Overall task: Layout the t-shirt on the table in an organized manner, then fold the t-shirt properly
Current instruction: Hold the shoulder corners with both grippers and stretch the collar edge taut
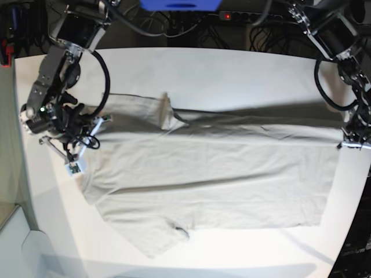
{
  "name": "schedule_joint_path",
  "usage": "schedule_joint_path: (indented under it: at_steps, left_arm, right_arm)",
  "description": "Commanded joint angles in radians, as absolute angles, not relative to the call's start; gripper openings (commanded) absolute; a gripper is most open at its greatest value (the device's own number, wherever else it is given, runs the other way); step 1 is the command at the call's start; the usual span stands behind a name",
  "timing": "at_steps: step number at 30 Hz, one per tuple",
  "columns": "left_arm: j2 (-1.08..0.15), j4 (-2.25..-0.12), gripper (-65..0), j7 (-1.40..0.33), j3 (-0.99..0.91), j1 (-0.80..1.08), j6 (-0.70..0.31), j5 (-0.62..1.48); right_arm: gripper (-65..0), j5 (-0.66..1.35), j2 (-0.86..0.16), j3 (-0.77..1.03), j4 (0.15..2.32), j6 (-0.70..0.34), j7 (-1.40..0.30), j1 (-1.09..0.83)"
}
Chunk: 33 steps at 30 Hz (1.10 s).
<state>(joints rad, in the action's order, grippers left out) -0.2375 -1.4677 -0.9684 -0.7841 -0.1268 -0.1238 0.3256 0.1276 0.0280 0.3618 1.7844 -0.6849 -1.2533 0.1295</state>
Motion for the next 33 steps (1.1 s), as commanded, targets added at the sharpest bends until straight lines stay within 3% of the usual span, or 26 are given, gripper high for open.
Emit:
schedule_joint_path:
  at_steps: [1, 33]
  left_arm:
    - [-0.257, -1.484, -64.6, -0.951, -0.786, -0.151, -0.124, 0.332]
    - [-0.265, -1.323, -63.8, -0.832, -0.779, -0.246, -0.125, 0.334]
  right_arm:
    - [-65.0, 0.134, 0.022, 0.363, 1.794, -0.698, -1.233, 0.163]
    - [-65.0, 0.134, -0.013, 0.363, 1.558, -0.698, -1.198, 0.361]
